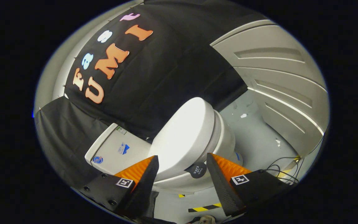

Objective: Open the toilet lid.

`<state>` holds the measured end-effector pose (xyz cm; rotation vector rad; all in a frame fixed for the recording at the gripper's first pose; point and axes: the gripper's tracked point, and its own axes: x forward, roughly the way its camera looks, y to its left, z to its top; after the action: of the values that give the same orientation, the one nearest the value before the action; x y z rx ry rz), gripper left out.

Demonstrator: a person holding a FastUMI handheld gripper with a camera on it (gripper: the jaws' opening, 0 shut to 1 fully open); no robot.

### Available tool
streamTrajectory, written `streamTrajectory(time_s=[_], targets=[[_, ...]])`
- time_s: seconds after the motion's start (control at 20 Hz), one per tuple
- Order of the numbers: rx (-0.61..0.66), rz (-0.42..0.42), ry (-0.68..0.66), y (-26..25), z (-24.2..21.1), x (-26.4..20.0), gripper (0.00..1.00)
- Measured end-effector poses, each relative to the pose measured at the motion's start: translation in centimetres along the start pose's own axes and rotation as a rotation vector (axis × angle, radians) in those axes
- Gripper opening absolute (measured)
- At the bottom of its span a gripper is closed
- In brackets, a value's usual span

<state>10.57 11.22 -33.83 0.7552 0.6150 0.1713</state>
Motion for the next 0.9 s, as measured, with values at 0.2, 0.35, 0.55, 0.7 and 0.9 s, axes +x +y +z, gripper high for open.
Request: streamTrajectory(time_s=[0.2,0.35,0.55,0.7,0.9], targets=[[0.211,0.030,0.114,-1.4,-3.2,1.9,0.98],[0.430,0.089,0.152,-2.0,-4.5,3.6,0.96],[0.450,0.076,0.134,-3.8,-4.0,5.4,0.89],[0.427,0.084,0.174,-3.1,-4.8,6.2,0.81],[0.394,0.106,0.186,-2.5,-5.1,6.9,0.70]])
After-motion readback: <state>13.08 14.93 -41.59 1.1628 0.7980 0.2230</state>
